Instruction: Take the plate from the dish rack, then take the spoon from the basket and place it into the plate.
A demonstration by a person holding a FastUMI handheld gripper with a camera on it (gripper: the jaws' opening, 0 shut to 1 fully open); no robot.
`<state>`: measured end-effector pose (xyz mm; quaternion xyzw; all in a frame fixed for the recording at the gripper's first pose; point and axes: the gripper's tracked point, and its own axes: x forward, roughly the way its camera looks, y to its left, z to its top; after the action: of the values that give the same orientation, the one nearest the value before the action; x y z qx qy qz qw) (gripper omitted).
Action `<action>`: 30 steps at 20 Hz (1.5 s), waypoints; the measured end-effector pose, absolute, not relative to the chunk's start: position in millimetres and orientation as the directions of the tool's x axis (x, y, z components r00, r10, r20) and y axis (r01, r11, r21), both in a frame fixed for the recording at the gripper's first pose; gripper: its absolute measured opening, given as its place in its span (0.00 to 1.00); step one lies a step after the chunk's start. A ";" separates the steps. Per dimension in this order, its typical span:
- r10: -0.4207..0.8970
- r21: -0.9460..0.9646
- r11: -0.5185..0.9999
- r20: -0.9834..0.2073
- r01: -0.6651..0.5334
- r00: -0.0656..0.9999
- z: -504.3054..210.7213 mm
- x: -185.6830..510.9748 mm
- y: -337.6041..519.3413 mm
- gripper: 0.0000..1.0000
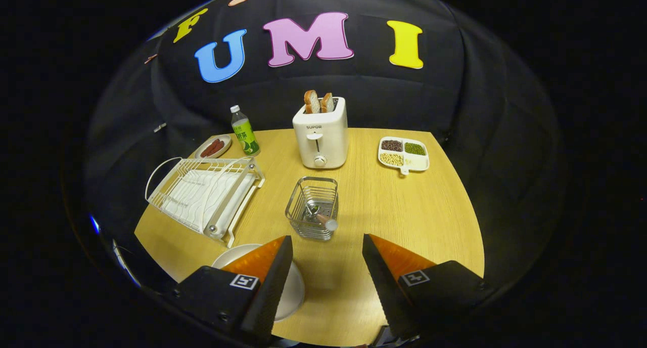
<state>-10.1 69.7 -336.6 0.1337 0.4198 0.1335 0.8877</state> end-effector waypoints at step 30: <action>0.494 0.455 0.858 -0.598 -0.240 0.631 -245.4 -31.3 95.9 0.10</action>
<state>-31.3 95.9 -245.4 0.1685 0.3764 0.2067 0.8872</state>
